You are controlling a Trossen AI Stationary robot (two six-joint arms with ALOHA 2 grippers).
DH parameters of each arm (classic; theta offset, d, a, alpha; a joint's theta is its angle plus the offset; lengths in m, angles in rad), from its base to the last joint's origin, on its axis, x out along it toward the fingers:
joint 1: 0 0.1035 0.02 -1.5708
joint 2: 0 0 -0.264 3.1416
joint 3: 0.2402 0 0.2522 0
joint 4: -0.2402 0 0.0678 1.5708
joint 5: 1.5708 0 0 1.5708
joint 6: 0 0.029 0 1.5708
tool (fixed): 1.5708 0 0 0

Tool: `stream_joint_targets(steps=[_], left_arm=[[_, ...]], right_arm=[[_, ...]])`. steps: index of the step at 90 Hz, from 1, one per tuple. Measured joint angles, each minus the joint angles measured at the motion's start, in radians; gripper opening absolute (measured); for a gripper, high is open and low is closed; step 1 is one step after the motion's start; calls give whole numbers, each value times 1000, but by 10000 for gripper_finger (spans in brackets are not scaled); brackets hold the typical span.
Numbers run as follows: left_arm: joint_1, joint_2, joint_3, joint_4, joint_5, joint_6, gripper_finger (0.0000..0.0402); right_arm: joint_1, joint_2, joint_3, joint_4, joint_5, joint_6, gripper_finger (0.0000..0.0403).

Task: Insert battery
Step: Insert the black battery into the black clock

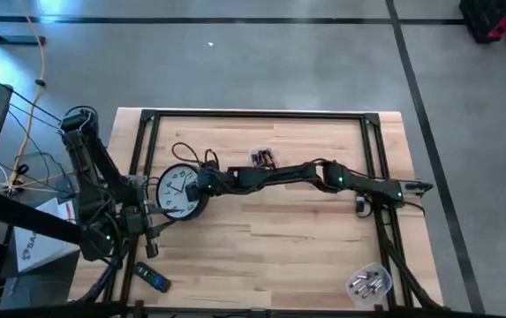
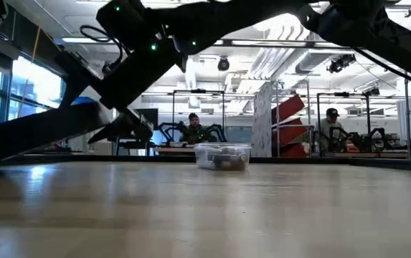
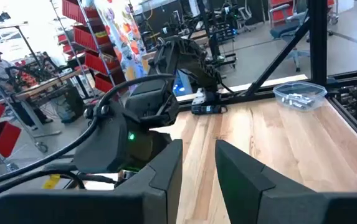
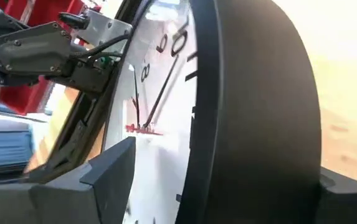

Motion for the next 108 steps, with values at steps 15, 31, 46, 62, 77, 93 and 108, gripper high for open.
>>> stream_joint_targets(steps=[15,31,46,62,77,93,108], left_arm=[[0,0,0,0,0,-8,78],[0,0,0,0,0,-8,78],[0,0,0,-1,0,-9,78],[0,0,0,-3,26,-17,78],[0,0,0,-3,29,-17,78],[0,0,0,-3,30,-18,78],[0,0,0,-3,30,-18,78]], right_arm=[[5,1,-41,41,-12,44,271],[5,1,-69,72,-4,146,271],[5,1,-72,74,-1,140,271],[11,1,-72,74,-51,130,271],[32,1,-72,90,-7,170,271],[31,3,-74,103,11,181,271],[33,3,-73,78,37,180,271]])
